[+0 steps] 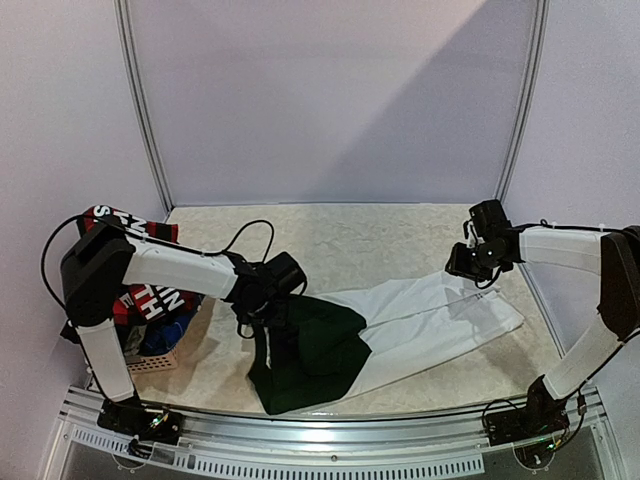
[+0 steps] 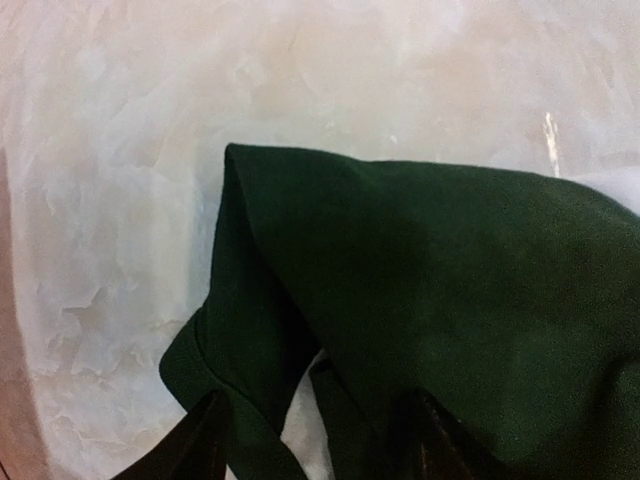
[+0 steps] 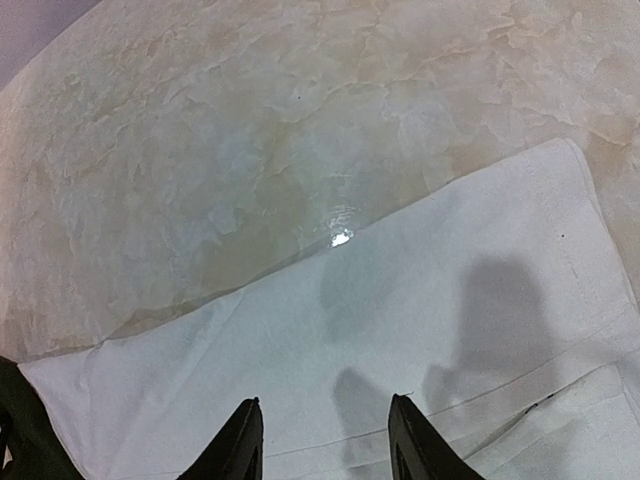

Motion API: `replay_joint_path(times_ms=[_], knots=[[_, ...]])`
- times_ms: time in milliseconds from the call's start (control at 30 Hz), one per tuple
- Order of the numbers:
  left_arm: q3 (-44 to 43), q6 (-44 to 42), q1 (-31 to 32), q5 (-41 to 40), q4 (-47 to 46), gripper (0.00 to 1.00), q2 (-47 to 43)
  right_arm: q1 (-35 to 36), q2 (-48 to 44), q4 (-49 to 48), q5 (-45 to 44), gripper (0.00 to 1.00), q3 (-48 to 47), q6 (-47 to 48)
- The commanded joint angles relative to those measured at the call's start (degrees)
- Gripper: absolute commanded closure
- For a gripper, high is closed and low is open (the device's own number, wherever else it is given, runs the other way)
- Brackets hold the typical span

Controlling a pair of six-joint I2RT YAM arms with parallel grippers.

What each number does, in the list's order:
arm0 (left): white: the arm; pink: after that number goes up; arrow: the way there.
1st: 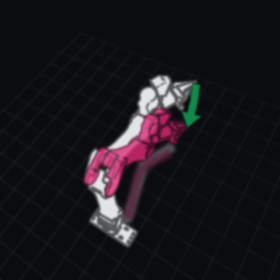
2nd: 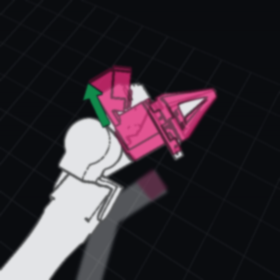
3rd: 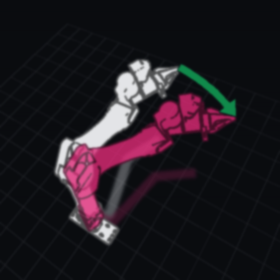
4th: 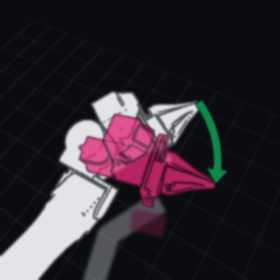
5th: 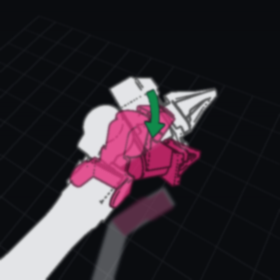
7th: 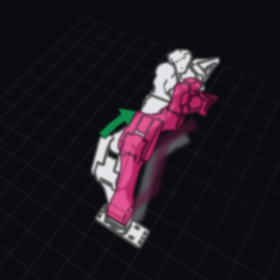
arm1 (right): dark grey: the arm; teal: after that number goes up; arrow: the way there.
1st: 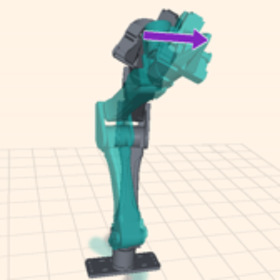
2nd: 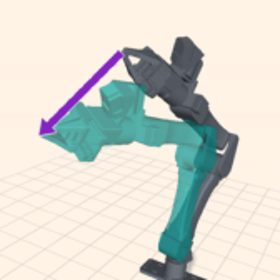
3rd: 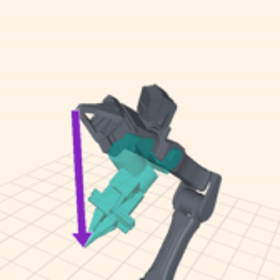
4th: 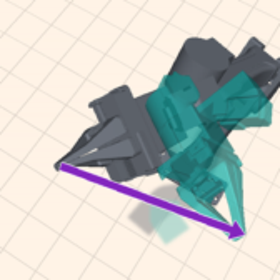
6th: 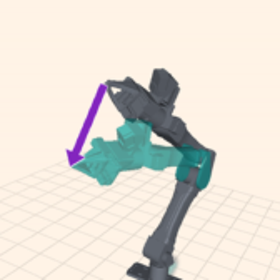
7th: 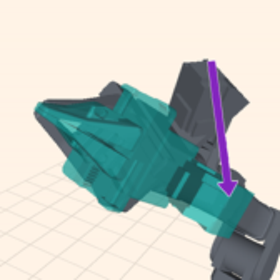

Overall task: Fold and stack the mixed laundry pile
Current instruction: Fold the 1/3-folded T-shirt at the center of the board.

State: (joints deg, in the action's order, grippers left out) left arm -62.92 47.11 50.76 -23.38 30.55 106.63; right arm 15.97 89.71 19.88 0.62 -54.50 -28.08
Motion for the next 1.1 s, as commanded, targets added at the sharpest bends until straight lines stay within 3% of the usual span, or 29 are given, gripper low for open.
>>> replay_joint_path(times_ms=[0, 200, 267, 567, 800, 1067], knots=[[-0.9, 0.2, -1.3, 1.2, -0.9, 0.46, 2.7, 0.6, 0.8, -0.6, -0.3, 0.57, -1.0, 0.7], [-1.9, -0.2, -2.7, 2.2, -2.4, 0.90, 6.0, 0.9, 1.8, -0.8, -2.3, 0.57, -1.3, 0.6], [-3.8, -1.5, -3.4, 1.8, -2.2, 1.00, 7.3, 1.1, 2.4, -0.7, -2.7, 0.57, -1.3, 0.4], [-23.2, -10.0, -7.5, -4.4, 3.2, 1.00, 15.9, 2.0, 6.0, 0.7, -5.1, 0.57, -0.8, -1.1], [-39.2, -17.1, -11.8, -4.7, 4.0, 1.00, 25.1, 2.2, 7.3, 0.1, -4.7, 0.57, 1.4, -2.7], [-49.6, -21.2, -13.9, -2.3, 0.5, 1.00, 31.7, 2.4, 10.6, -1.2, -2.7, 0.58, 0.8, -2.7]])
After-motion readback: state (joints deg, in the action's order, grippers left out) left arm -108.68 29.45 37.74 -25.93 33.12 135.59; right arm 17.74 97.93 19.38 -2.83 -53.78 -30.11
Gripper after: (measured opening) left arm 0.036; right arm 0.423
